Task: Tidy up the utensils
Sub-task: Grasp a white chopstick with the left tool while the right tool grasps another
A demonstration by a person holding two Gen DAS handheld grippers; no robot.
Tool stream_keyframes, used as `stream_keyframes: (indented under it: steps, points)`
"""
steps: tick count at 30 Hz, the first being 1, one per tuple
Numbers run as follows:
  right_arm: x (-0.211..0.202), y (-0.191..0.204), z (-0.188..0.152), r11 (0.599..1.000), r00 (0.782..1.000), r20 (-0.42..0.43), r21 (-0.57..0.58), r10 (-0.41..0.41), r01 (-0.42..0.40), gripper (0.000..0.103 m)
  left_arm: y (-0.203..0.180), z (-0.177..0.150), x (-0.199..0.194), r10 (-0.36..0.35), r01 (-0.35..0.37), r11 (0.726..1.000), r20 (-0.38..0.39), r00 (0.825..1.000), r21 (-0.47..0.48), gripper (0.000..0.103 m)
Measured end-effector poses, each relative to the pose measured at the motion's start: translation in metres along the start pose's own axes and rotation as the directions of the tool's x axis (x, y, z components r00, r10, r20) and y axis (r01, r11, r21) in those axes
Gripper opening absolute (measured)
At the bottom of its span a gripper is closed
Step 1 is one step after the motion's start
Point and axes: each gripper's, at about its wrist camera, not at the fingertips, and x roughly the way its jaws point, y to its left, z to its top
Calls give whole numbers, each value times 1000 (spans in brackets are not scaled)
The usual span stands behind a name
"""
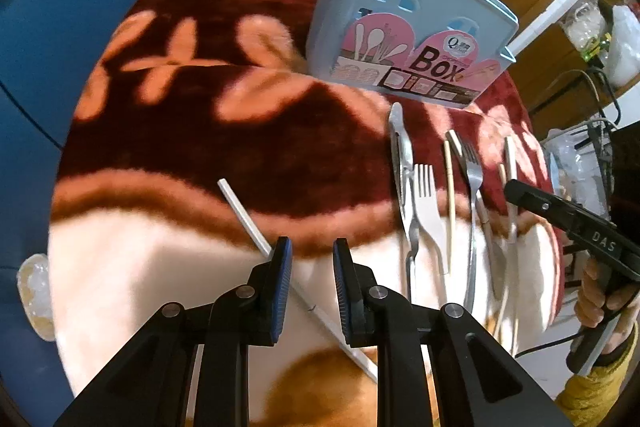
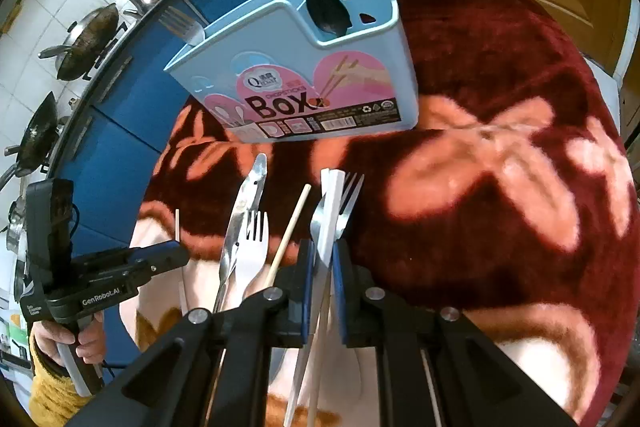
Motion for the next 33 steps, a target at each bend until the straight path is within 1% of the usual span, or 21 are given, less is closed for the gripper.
stream_keyframes:
  steps: [8,11,16,17,18,21,24,27,28,31,33]
  points:
    - [-12,-6,-7,1000,999,40,-4,28,-28,11,15,-7,-16,40,-39,999,21,999,-13,21]
    - [-13,-6,-7,1000,999,44,-7,30,-30,11,17,-5,-11,55,-55,998,-4,998,-22,21]
    - [-18,-3,-9,999,997,61,-15,39,-38,10,20,4,9,43,-46,998,-62,997,-46,21]
    - [-20,-3,-9,999,997,64,-19,39,-38,9,20,7,10,45,-48,998,-60,997,-43,19]
    - [-22,-3,-10,999,997,69,-24,37,-35,9,21,10,10,49,-51,998,-61,997,-40,14]
    - [-28,-2,-10,999,996,86,-38,35,-32,9,25,13,11,25,-29,998,-62,998,-60,9]
    - [-30,-1,-11,998,994,100,-46,36,-32,9,24,11,8,18,-19,999,-28,999,-46,6]
    - [-31,-2,-11,999,994,108,-44,31,-27,9,23,7,0,-30,30,998,14,999,-48,4]
    - [-31,-2,-10,999,993,110,-41,33,-29,9,21,6,-6,-46,48,998,44,998,-41,4]
    - [-36,-1,-9,999,990,137,-44,35,-29,9,10,5,-25,-60,60,998,142,988,7,4]
    - [-41,1,-8,998,986,163,-53,35,-27,9,5,6,-38,-83,76,996,211,974,38,4]
